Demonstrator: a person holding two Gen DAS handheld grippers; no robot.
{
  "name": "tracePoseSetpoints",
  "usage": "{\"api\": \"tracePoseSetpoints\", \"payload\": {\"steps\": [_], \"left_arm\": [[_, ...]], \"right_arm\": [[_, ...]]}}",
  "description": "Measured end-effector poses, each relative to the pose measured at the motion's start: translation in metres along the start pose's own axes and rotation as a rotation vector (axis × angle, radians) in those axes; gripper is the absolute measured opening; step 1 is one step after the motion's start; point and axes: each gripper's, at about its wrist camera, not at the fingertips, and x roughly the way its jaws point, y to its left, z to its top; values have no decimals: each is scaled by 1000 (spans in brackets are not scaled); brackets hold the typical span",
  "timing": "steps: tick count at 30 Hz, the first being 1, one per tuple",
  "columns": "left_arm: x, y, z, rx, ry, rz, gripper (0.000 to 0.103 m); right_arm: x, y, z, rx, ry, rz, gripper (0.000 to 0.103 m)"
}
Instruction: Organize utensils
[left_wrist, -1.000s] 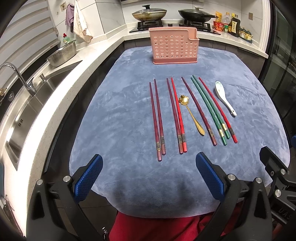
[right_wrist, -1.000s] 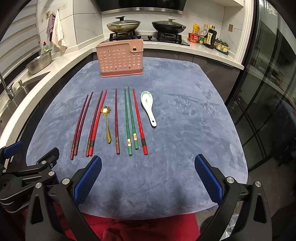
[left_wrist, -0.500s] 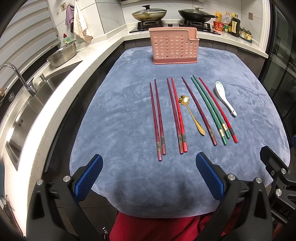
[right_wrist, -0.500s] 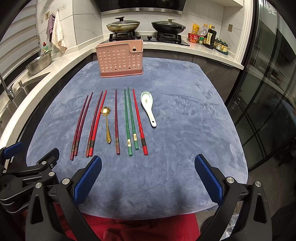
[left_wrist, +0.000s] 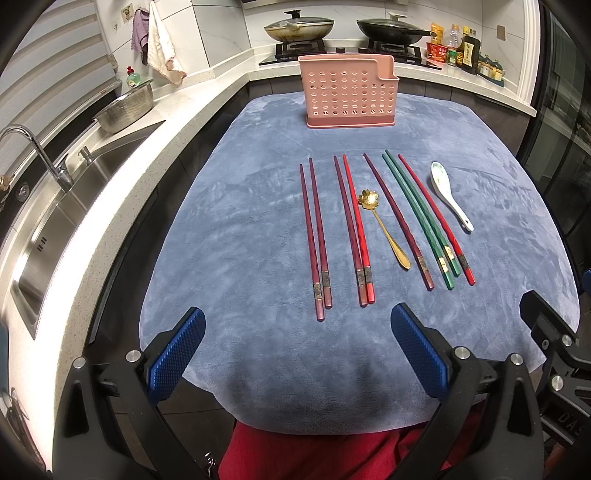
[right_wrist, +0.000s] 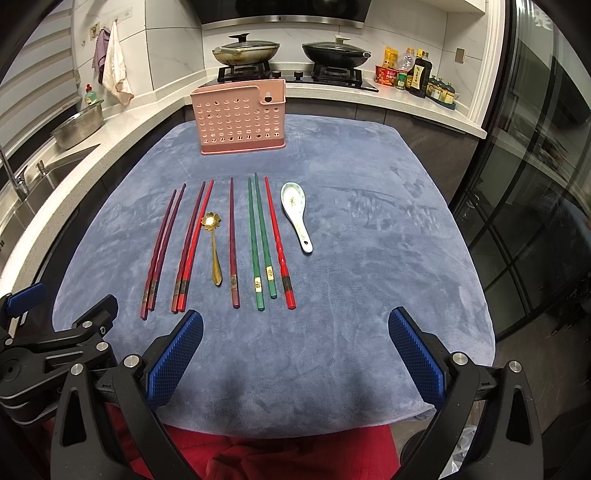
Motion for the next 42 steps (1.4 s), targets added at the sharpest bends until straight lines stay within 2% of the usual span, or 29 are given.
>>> {"api": "tracePoseSetpoints", "payload": {"steps": [42], "left_arm": [[5, 5, 1, -3, 15, -1, 96]], "right_arm": [[3, -1, 0, 11, 8, -2, 96]]}}
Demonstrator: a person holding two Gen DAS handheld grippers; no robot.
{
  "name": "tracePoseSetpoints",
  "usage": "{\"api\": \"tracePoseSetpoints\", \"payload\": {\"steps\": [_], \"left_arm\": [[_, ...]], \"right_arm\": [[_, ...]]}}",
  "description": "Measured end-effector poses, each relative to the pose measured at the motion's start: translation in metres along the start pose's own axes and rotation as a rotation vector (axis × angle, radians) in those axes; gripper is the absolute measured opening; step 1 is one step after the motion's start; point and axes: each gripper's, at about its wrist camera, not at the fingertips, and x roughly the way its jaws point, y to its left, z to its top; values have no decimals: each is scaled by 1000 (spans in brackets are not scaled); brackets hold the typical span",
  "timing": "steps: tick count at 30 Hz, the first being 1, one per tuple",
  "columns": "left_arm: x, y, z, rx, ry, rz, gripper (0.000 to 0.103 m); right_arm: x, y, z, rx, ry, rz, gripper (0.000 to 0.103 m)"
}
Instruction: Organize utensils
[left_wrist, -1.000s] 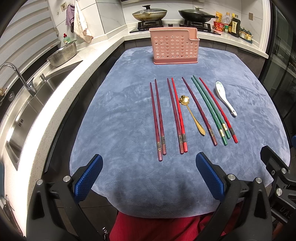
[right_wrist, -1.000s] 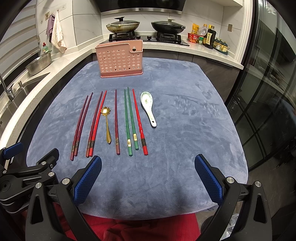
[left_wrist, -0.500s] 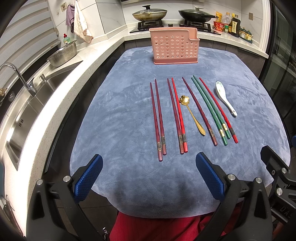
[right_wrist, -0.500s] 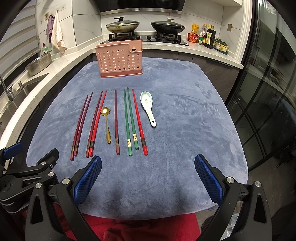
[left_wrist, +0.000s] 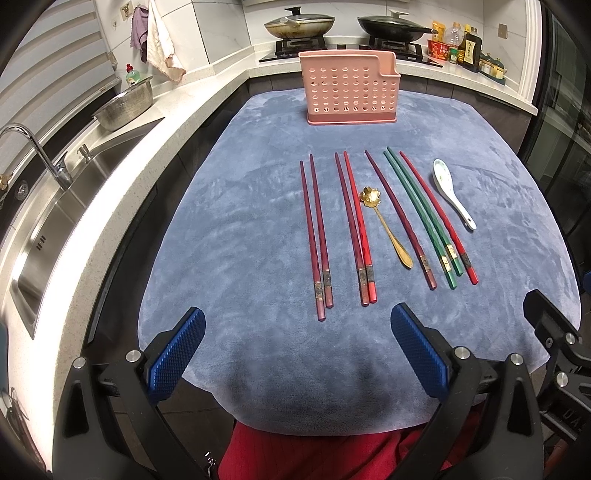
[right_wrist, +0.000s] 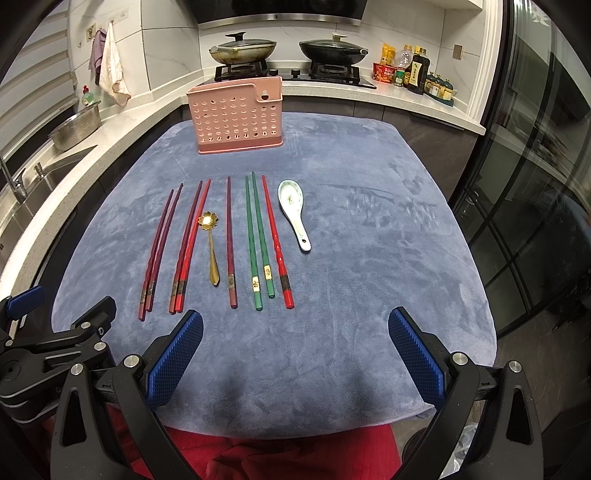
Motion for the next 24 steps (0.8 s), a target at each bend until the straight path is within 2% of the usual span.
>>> {"api": "tracePoseSetpoints", "payload": {"steps": [6, 13, 18, 24], "left_arm": [[23, 12, 8, -41, 28, -4, 96], [65, 22, 15, -71, 71, 25, 96], [94, 27, 17, -80, 112, 35, 89], [116, 26, 22, -81, 142, 35, 87]], "right_arm": [[17, -9, 5, 34, 21, -1, 96], [46, -18, 14, 67, 51, 0, 96], [66, -22, 25, 81, 68, -7, 96], [85, -20, 36, 76, 83, -3, 96]]}}
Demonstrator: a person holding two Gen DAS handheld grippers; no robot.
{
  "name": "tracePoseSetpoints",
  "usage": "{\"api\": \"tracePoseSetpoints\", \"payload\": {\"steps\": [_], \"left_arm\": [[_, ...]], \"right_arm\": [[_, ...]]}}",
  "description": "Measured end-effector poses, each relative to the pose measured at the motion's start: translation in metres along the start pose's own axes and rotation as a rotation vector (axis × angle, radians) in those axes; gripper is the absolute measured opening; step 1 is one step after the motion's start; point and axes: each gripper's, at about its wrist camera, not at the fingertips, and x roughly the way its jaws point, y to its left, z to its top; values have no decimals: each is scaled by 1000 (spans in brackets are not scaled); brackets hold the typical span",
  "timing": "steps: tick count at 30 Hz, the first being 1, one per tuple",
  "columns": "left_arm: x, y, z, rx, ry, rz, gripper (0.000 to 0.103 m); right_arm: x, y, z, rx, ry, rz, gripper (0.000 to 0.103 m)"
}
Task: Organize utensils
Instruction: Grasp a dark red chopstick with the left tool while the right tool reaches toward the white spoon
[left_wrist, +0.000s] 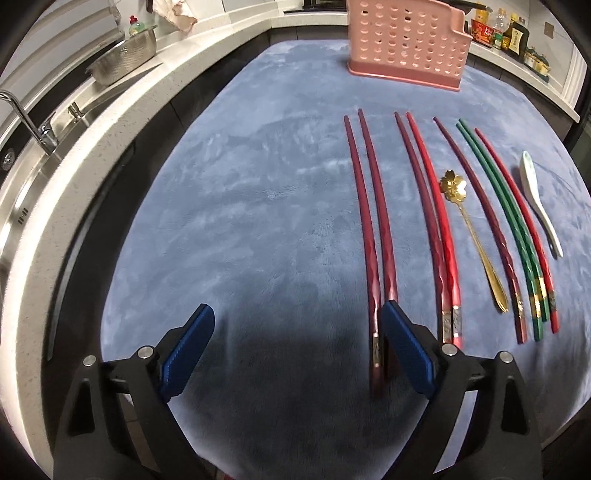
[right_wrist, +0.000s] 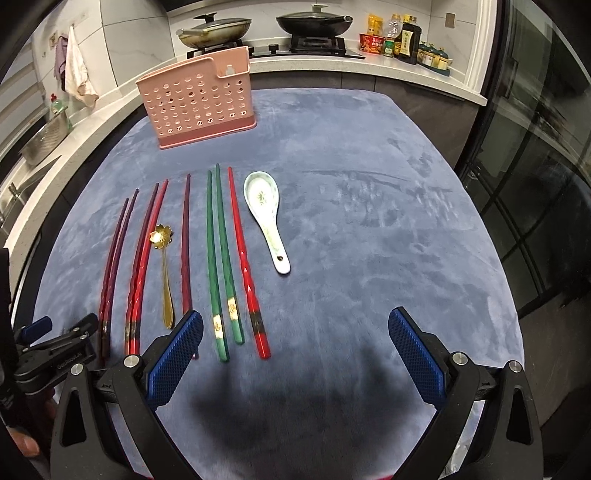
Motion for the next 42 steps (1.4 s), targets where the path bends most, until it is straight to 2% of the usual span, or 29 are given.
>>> {"api": "tracePoseSetpoints", "payload": {"steps": [4, 6, 10, 13, 16, 18, 24, 32, 39, 42], "left_arm": [[9, -6, 2, 12, 16, -7, 86], [13, -8, 1, 18, 30, -12, 81], [16, -5, 2, 5, 33, -37, 80], [15, -5, 3, 4, 38, -69, 70], [13, -9, 3, 18, 36, -76, 59], [11, -9, 4, 17, 38, -75, 45], [13, -7, 8, 15, 51, -94, 33], [14, -8, 7, 9, 53, -91, 32], [16, -11, 7, 0, 46, -77, 32], [15, -11, 7, -13, 43, -72, 31]], "right_arm": [[9, 4, 6, -9, 10, 3, 96], [13, 5, 8, -12, 16, 5, 96], [19, 8, 13, -15, 20, 8, 96], [22, 8, 15, -17, 16, 9, 96], [28, 9, 21, -23, 15, 9, 91], [35, 8, 26, -20, 16, 6, 89], [55, 8, 42, -21, 21, 20, 75], [87, 4, 51, 1, 59, 48, 51], [99, 2, 50, -5, 59, 53, 43], [98, 1, 48, -17, 45, 49, 35]]}}
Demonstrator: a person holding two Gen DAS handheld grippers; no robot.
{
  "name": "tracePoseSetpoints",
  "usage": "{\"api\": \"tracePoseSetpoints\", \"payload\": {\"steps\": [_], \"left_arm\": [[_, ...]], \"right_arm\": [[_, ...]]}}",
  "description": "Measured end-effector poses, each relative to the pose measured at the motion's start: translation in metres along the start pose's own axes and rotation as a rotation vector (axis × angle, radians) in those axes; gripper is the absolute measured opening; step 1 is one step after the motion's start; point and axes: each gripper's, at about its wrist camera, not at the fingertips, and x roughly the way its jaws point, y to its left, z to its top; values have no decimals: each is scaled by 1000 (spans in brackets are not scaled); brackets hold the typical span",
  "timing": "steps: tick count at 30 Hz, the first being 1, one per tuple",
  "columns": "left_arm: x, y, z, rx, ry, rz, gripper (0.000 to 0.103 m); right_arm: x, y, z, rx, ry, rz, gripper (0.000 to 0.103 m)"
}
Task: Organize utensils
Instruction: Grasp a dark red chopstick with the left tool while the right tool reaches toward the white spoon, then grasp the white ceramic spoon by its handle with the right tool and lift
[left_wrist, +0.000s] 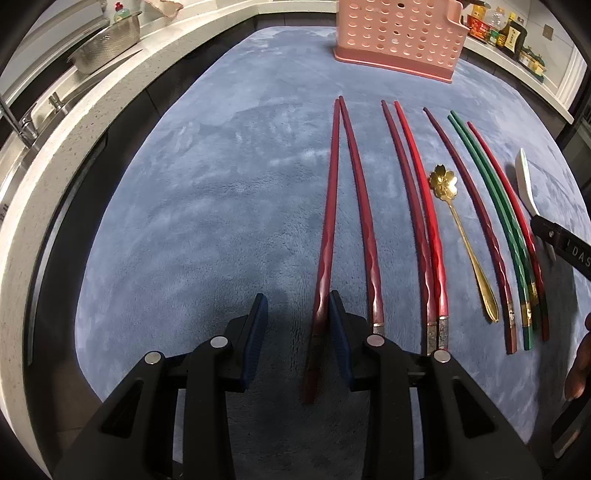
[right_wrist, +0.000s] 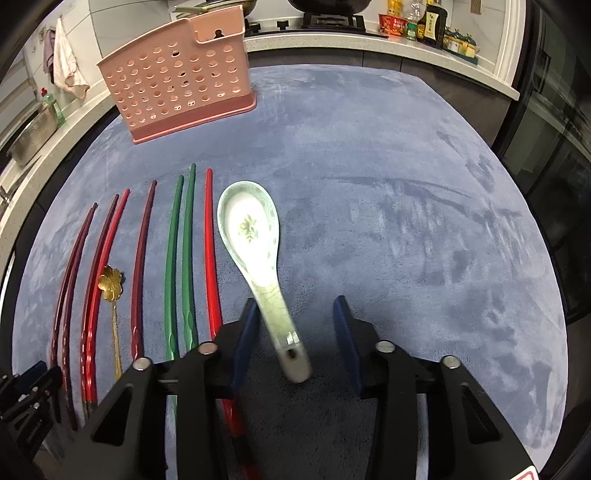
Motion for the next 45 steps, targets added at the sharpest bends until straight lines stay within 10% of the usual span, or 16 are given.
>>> {"api": "tracePoseSetpoints", "payload": {"steps": [10, 45], "left_arm": [[-5, 6, 1, -22, 2, -54, 10], [-141, 49, 87, -72, -347, -63, 7]], "right_arm": [[-13, 0, -3, -24, -9, 19, 7], [-132, -2, 42, -13, -241, 102, 1]]}}
